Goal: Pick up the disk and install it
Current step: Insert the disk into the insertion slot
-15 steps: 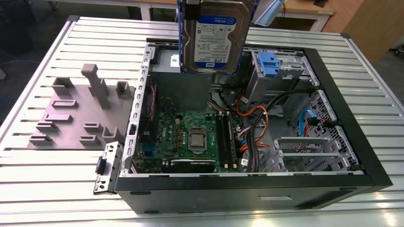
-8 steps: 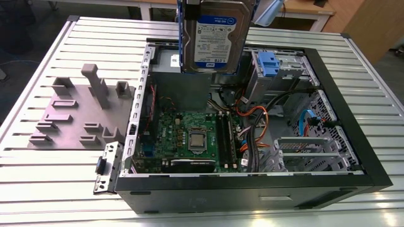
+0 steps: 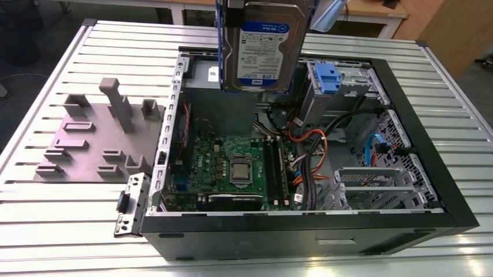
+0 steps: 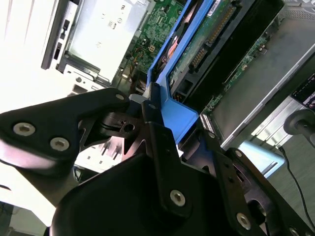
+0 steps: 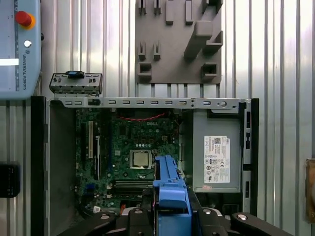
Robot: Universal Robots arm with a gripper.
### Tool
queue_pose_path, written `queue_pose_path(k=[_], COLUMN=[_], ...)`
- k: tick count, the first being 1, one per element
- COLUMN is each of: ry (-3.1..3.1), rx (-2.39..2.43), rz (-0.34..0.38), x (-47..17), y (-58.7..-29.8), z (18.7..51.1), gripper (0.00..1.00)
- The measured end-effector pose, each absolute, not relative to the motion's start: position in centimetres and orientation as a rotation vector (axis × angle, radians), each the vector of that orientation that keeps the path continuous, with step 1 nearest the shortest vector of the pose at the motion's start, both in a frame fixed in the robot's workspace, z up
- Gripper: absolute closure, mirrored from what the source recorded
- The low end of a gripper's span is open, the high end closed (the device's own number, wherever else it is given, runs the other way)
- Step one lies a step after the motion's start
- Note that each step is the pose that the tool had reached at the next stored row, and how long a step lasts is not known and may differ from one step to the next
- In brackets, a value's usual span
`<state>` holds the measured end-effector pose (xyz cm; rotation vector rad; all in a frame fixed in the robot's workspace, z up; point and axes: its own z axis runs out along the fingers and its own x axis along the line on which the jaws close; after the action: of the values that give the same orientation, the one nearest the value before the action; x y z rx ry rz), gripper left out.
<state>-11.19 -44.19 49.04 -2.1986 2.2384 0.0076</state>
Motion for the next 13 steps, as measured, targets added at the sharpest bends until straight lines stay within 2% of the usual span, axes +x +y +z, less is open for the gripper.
queue_pose_path(k=[13], ry=[2.238], rx=[-2.198], rz=[0.008], x=[-11.0], y=[-46.7], z=[49.0], gripper=[0.64])
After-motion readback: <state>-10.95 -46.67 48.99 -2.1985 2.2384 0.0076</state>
